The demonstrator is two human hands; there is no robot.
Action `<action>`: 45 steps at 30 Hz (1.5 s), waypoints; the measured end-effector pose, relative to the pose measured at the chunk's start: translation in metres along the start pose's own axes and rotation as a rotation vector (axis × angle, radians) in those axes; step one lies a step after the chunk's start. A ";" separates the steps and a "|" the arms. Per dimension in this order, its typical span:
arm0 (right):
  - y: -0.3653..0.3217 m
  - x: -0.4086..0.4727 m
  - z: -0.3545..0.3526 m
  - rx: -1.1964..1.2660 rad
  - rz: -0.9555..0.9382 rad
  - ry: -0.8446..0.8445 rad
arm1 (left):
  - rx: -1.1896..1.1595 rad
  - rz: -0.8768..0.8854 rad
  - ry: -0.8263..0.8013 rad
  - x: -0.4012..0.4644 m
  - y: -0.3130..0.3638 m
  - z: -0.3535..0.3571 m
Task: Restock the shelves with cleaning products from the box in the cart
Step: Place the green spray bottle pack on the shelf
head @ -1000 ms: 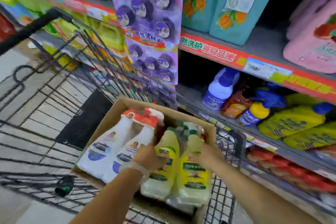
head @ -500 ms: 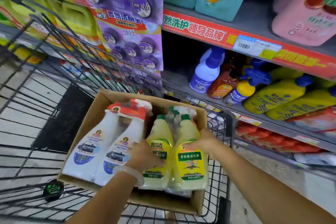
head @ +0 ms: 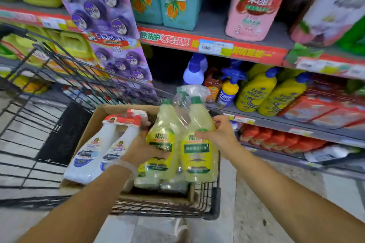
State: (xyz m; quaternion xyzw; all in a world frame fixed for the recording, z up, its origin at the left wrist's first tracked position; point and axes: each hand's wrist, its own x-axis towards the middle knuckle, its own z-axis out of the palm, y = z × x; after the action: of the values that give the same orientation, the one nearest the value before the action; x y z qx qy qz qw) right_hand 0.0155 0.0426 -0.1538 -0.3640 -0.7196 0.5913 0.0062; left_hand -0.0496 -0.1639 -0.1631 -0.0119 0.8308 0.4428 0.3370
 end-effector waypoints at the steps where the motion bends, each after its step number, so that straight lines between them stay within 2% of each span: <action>1: -0.008 -0.007 -0.018 0.020 -0.038 0.023 | 0.000 0.044 0.014 -0.007 0.016 0.005; 5: -0.031 -0.041 -0.110 0.105 -0.181 0.109 | 0.072 0.218 0.062 -0.051 0.087 0.040; 9: -0.039 -0.087 -0.224 0.117 -0.322 0.245 | 0.167 0.449 0.143 -0.120 0.166 0.107; 18: -0.017 -0.221 -0.489 0.228 -0.496 0.626 | 0.136 0.850 0.003 -0.240 0.317 0.305; 27: -0.003 -0.307 -0.682 0.168 -0.598 0.957 | 0.070 1.154 -0.185 -0.318 0.437 0.486; 34: 0.011 -0.309 -0.817 0.212 -0.664 1.112 | 0.039 1.300 -0.267 -0.341 0.529 0.616; 39: -0.033 -0.277 -0.925 0.178 -0.756 1.122 | 0.010 1.395 -0.172 -0.345 0.632 0.677; 45: -0.095 -0.233 -1.029 0.095 -0.988 1.168 | -0.071 1.523 -0.015 -0.350 0.750 0.713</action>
State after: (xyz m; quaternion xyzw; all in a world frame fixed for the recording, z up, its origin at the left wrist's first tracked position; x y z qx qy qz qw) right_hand 0.5900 0.7867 0.3346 -0.2528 -0.6525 0.2619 0.6646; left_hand 0.3740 0.7247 0.3114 0.5567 0.5924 0.5796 -0.0568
